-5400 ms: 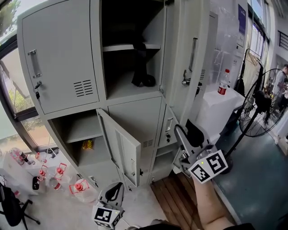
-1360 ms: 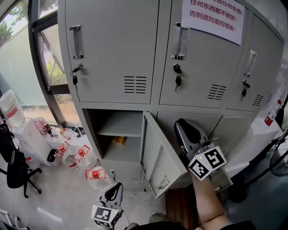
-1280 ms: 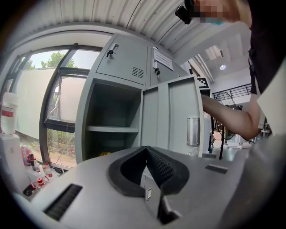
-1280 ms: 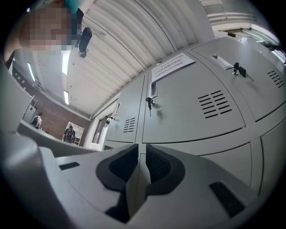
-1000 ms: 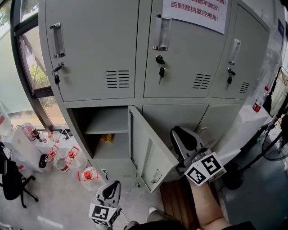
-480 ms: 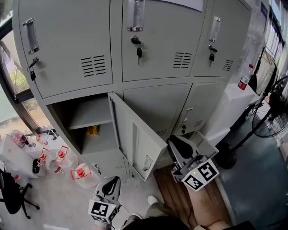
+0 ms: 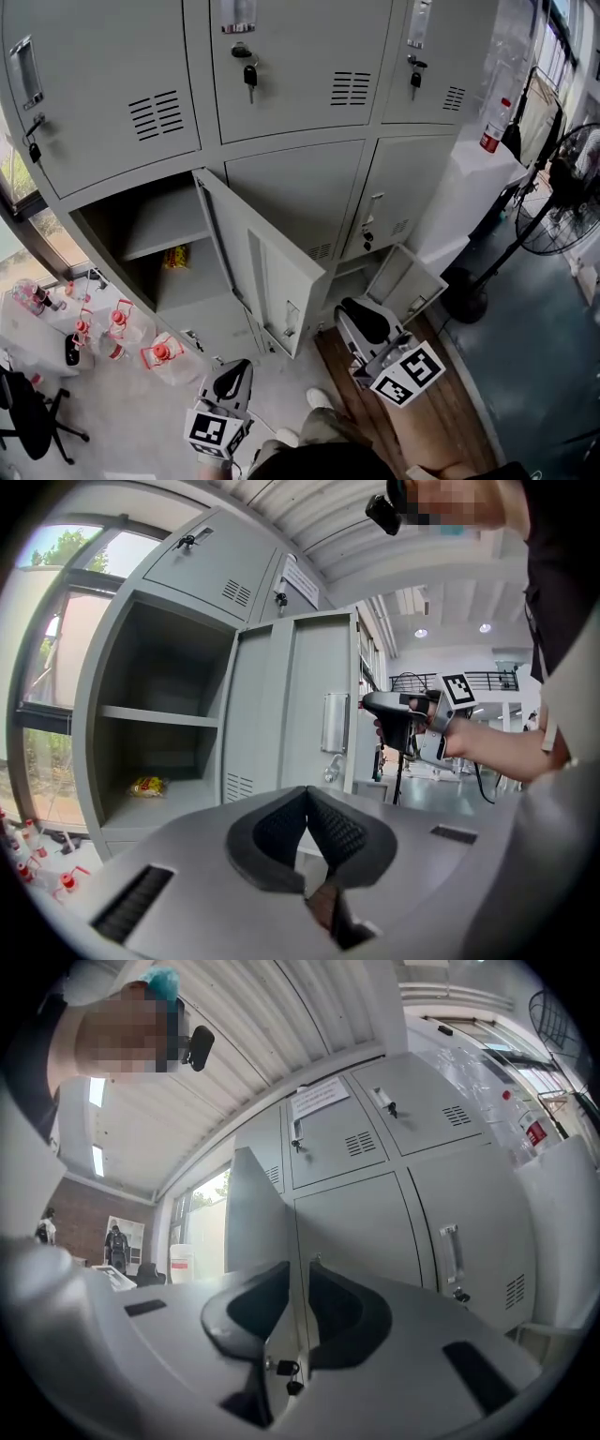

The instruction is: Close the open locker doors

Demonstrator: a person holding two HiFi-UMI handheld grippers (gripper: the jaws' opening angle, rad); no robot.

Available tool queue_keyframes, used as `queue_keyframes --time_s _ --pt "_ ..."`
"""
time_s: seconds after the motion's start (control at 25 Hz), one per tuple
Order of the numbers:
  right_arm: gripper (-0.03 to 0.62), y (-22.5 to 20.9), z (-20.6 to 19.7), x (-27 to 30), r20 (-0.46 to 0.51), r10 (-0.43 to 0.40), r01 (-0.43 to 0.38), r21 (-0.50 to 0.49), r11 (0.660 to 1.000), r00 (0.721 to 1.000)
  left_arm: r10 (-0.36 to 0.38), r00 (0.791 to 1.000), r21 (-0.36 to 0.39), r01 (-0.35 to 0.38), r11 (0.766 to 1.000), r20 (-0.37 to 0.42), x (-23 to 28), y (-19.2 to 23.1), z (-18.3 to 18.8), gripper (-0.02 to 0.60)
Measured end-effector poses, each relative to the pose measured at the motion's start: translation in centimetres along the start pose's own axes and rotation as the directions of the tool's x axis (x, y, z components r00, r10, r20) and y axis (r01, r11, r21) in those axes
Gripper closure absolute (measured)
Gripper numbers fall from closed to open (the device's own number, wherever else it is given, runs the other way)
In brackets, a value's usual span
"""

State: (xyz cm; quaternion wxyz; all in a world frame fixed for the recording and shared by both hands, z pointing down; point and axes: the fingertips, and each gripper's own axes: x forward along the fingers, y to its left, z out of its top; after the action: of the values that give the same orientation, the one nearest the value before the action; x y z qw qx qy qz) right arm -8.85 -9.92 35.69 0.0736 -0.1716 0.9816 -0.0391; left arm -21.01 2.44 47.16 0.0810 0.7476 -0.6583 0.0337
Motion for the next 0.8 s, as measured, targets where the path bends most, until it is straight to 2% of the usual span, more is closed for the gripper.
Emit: queue_keyframes --time_s 0.28,0.68,0.8 --pt "0.519 1.1 -2.6 -1.2 -0.043 0.016 -0.015 0.031 0.999 0.999 -0.013 1.000 0.005 0.013 1.000 -0.022 -0.1 -1.0 -1.1 0.574" --pt "0.479 3.8 -4.8 -0.6 -0.098 0.112 -0.109 0.030 0.994 0.989 0.036 0.998 -0.004 -0.036 0.999 -0.051 -1.5 -1.0 -3.0 0.574" --pt "0.470 4.4 -5.0 -0.1 -0.104 0.139 -0.137 0.027 0.990 0.985 0.051 0.998 0.004 -0.051 0.999 -0.035 -2.0 -0.6 -3.1 0.574"
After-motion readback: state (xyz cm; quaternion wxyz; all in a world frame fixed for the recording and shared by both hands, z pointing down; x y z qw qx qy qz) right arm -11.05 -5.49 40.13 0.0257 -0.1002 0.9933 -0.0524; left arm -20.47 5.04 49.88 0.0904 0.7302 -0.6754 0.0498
